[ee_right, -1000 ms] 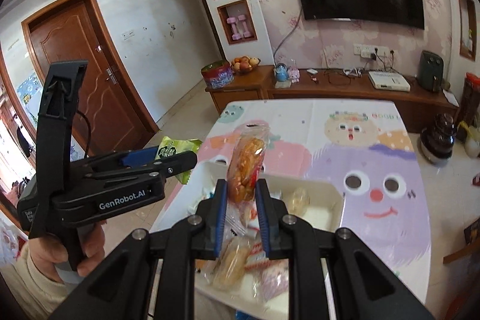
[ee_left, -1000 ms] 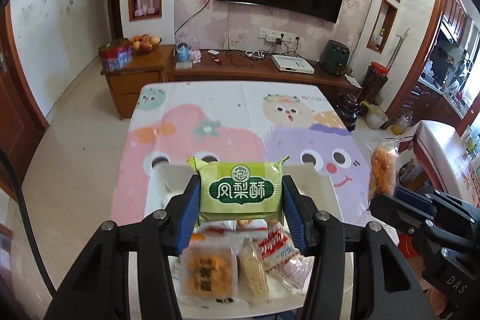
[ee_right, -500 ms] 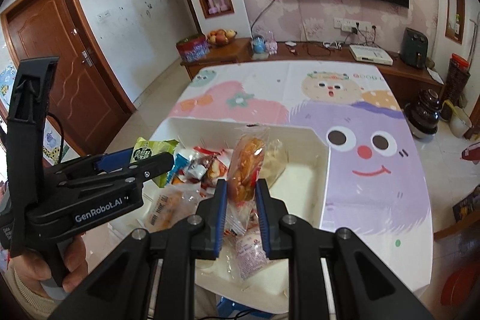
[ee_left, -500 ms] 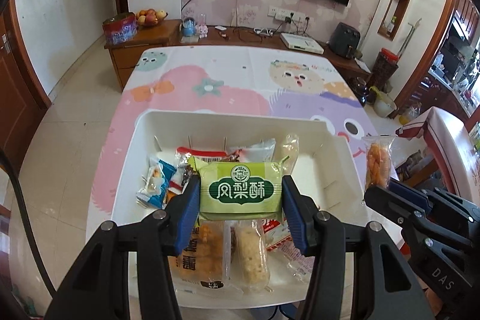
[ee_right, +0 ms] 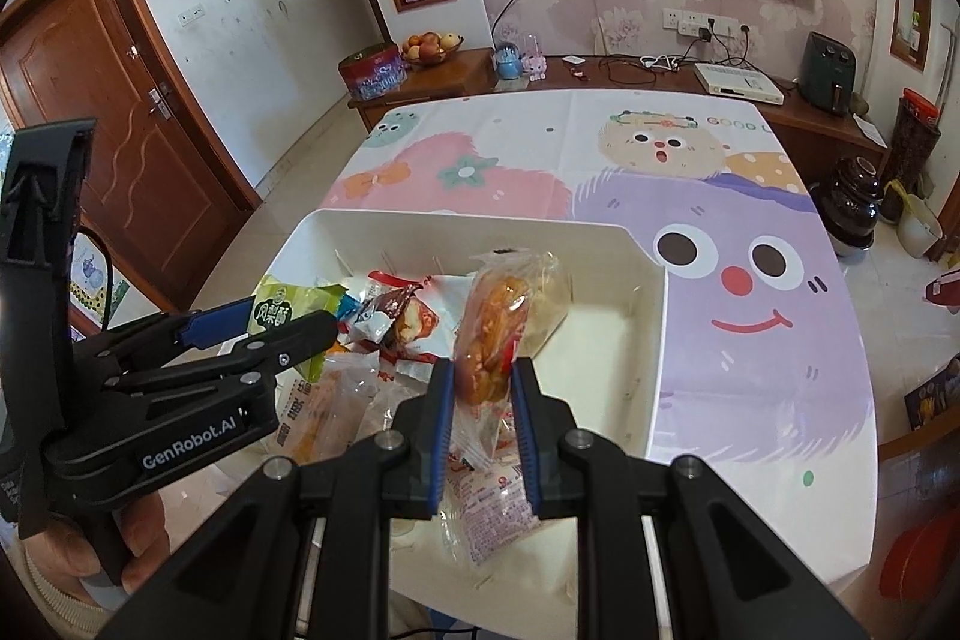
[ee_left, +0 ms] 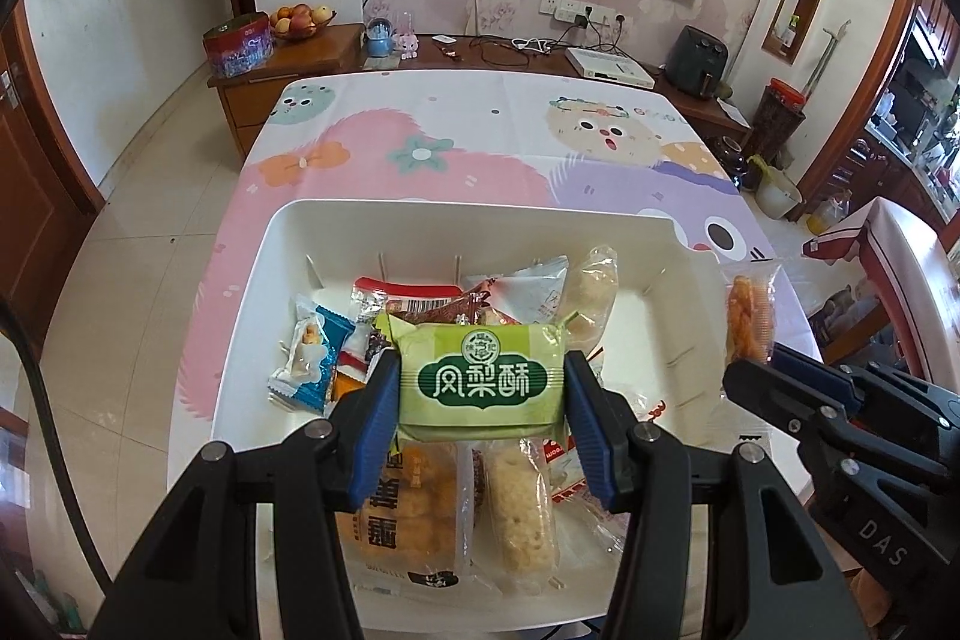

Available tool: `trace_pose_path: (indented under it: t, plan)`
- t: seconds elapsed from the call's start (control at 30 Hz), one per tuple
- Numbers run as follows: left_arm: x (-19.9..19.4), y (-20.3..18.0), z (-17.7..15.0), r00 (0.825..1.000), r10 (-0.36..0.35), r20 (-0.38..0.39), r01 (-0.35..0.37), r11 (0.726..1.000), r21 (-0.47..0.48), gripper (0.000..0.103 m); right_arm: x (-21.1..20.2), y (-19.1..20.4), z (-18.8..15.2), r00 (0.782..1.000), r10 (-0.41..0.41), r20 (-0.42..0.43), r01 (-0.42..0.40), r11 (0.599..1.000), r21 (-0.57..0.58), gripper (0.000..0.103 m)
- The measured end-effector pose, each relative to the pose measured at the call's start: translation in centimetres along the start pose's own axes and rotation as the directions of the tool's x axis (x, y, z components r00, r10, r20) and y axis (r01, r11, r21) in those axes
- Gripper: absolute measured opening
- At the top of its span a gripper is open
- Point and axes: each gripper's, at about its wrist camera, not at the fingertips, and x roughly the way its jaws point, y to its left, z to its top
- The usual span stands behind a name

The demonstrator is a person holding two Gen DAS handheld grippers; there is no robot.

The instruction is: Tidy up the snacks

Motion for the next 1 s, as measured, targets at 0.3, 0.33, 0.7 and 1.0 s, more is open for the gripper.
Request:
trace_pose_path:
  t: [0.3, 0.33, 0.7, 1.0]
  plan:
    - [1.0, 0.7, -0.2, 0.999, 0.036, 0.009, -0.036, 0.999, -0.027, 0.094, 2.0, 0.0, 0.0, 0.998, -0.043, -0.043, 0.042, 0.999, -0.011, 0.032]
    - [1.0, 0.9, -0.1, 0.999, 0.044, 0.010, -0.044, 0.999, -0.031, 0.097, 2.1, 0.0, -0.1, 0.998, -0.052, -0.043, 0.052, 0.999, -0.011, 0.037]
    - [2.4, 0.8, -0.4, 0.995, 0.078, -0.055, -0.079, 0.997, -0.015, 0.102, 2.3, -0.8, -0.2, 0.997, -0.067, -0.042, 0.068, 0.998, 0.004, 0.045]
    - [1.5, 0.6, -0.2, 0.994, 0.084, -0.074, -0.087, 0.995, -0.046, 0.102, 1.2, -1.0, 0.2, 0.997, -0.065, -0.031, 0.066, 0.998, 0.020, 0.045]
